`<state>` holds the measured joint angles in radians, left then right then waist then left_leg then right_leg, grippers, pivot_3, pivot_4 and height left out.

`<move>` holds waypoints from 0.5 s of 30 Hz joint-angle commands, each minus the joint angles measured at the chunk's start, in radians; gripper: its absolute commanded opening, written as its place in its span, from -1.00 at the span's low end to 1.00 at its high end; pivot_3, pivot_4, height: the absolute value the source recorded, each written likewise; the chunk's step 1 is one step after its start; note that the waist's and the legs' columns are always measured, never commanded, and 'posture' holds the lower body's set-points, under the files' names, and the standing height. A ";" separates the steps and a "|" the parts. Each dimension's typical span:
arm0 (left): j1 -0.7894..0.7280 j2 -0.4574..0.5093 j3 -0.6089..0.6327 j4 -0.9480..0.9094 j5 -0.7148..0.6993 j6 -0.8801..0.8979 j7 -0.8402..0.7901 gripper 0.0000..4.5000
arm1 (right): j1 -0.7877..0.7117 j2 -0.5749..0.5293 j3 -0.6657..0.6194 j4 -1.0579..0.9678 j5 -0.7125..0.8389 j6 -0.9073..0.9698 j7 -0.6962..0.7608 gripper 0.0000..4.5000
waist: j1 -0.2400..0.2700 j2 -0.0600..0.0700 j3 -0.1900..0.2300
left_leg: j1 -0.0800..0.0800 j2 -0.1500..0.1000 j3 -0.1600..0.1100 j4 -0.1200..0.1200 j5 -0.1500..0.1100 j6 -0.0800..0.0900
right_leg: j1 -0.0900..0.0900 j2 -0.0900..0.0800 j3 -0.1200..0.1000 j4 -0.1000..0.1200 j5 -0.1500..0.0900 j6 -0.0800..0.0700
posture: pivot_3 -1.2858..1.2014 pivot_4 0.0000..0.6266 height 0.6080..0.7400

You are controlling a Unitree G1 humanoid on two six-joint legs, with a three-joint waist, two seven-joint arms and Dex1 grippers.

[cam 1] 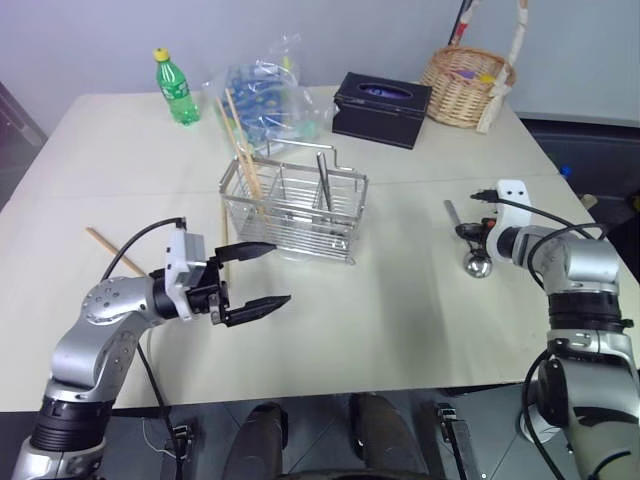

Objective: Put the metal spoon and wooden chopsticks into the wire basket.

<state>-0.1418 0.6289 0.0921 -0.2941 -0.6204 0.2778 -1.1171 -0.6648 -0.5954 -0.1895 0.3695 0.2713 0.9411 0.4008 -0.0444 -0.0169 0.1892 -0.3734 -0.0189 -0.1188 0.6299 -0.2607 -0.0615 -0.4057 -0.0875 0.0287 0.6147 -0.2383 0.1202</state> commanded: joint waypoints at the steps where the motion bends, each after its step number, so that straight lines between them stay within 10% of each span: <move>1: -0.013 -0.002 0.020 -0.012 -0.006 -0.015 0.011 1.00 | 0.001 0.013 -0.025 -0.047 -0.046 -0.132 -0.077 -0.99 | 0.000 0.001 0.000 | 0.000 0.000 0.000 0.000 0.000 0.000 | 0.000 0.000 0.000 0.000 0.000 0.000 | 0.03 -0.52 1.00; 15: 0.019 0.023 0.138 -0.031 -0.095 0.057 0.084 1.00 | -0.150 0.049 -0.048 -0.472 -0.023 -0.130 -0.180 -0.99 | 0.002 0.005 0.003 | -0.003 0.000 0.000 -0.002 0.000 0.000 | -0.005 0.000 0.000 0.001 0.000 0.000 | 0.03 -0.52 1.00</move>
<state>-0.1226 0.6330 0.1823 -0.2992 -0.6869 0.3269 -1.0440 -0.7685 -0.5607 -0.2145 -0.0229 0.2341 0.8618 0.2291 -0.0420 -0.0119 0.1921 -0.3761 -0.0190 -0.1189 0.6275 -0.2608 -0.0613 -0.4104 -0.0877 0.0288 0.6159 -0.2380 0.1206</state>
